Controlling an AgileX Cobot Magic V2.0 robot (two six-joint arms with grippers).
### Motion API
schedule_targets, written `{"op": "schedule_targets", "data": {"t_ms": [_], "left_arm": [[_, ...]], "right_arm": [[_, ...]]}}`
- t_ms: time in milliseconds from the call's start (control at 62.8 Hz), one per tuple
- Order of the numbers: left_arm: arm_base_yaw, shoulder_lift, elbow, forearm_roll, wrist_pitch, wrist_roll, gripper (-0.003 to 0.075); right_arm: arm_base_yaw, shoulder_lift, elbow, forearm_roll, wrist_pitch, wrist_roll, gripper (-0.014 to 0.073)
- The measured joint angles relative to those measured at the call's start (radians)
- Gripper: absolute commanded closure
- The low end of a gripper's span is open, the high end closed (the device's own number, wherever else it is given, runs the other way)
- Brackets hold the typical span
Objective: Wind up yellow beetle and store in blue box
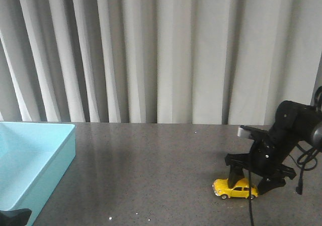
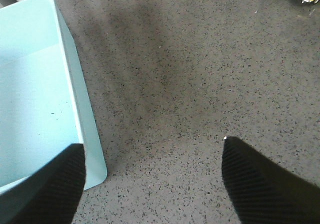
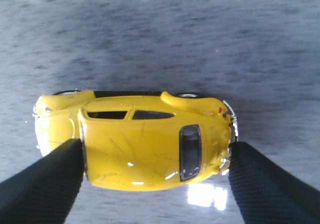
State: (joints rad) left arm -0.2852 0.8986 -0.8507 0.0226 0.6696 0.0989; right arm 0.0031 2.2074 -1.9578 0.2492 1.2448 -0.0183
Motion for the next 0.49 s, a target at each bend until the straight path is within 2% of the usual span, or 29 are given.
{"op": "schedule_targets", "data": {"t_ms": [494], "left_arm": [[0.000,0.000,0.000,0.004,0.000,0.000,0.0181]], "right_arm": [[-0.269,0.003,0.000,0.016,-0.006,-0.167,0.0015]]}}
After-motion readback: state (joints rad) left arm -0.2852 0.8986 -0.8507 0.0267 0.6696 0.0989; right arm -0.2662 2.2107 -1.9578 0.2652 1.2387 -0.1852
